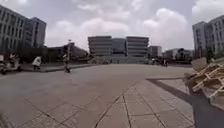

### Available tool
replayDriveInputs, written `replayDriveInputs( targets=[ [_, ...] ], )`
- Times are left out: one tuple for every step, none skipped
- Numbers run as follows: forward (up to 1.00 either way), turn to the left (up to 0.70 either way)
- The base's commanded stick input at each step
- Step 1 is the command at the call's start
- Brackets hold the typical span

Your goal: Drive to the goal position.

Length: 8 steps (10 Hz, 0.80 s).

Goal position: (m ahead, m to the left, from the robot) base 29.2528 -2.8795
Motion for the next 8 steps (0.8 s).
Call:
replayDriveInputs(
  targets=[
    [0.70, -0.14],
    [0.70, -0.14],
    [0.70, -0.14],
    [0.70, -0.14],
    [0.70, -0.14],
    [0.70, -0.14],
    [0.70, -0.14],
    [0.70, -0.09]
  ],
)
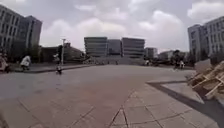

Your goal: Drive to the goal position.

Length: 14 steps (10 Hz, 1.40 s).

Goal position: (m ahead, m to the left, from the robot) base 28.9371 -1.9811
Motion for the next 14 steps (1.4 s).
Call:
replayDriveInputs(
  targets=[
    [0.70, 0.00],
    [0.70, 0.00],
    [0.70, 0.00],
    [0.70, 0.00],
    [0.70, 0.00],
    [0.70, 0.05],
    [0.70, 0.11],
    [0.70, 0.11],
    [0.70, 0.03],
    [0.70, 0.00],
    [0.70, 0.00],
    [0.70, 0.00],
    [0.70, 0.00],
    [0.70, 0.00]
  ],
)
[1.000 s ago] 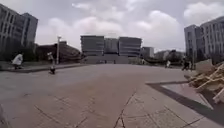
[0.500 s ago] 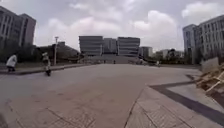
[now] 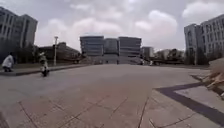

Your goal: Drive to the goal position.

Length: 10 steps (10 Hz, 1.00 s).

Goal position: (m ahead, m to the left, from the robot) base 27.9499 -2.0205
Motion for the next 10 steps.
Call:
replayDriveInputs(
  targets=[
    [0.70, 0.00],
    [0.70, 0.00],
    [0.70, 0.00],
    [0.70, 0.00],
    [0.70, 0.00],
    [0.70, 0.00],
    [0.70, 0.00],
    [0.70, 0.00],
    [0.70, 0.00],
    [0.70, 0.00]
  ],
)
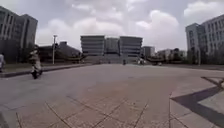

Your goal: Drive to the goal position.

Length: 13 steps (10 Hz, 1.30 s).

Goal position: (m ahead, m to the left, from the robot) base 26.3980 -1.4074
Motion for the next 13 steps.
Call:
replayDriveInputs(
  targets=[
    [0.70, 0.00],
    [0.70, 0.00],
    [0.70, 0.00],
    [0.70, 0.00],
    [0.70, 0.00],
    [0.70, 0.00],
    [0.70, 0.00],
    [0.70, 0.01],
    [0.70, 0.11],
    [0.70, 0.07],
    [0.70, 0.00],
    [0.70, 0.00],
    [0.70, 0.00]
  ],
)
